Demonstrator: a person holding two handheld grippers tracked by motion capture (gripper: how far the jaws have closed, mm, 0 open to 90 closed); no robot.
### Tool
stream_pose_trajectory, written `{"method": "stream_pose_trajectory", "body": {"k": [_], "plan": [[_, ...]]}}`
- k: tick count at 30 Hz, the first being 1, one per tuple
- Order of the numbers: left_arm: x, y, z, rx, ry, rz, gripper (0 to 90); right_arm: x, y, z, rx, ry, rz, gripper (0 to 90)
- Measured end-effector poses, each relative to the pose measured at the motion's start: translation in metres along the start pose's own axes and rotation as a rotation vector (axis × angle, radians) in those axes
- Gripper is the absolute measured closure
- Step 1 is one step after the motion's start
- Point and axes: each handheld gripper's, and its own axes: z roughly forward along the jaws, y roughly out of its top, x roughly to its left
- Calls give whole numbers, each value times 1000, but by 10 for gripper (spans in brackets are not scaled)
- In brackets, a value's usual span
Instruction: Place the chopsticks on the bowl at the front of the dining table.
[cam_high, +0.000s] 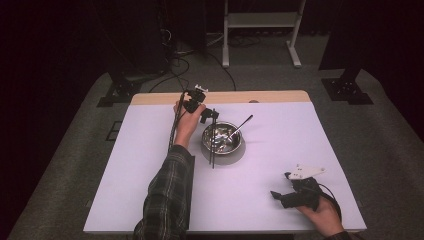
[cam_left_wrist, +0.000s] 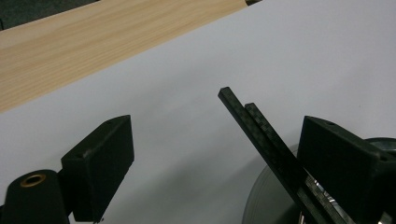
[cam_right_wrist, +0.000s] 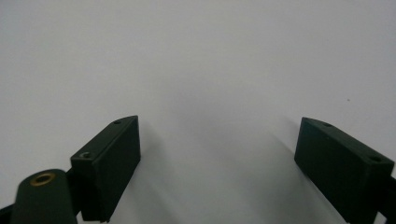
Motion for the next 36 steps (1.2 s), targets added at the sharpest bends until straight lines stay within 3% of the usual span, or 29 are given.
{"method": "stream_pose_trajectory", "body": {"k": [5,12,19,24,27,36], "plan": [[-3,-1,-8,-23,-17,0,103,0,0,0,0,0,-1,126],[-6,-7,-25,-28,-10,6,103,0,0,0,0,0,0,126],[-7,-26,-44,-39,5,-5,103,0,0,0,1,-1,-2,126],[-8,-37,-46,-39,-1,-4,102,0,0,0,0,-1,-2,126],[-14,-42,-43,-25,10,21,102,0,0,0,1,0,-1,126],[-16,-50,-35,0,8,16,101,0,0,0,1,-1,-1,126]]}}
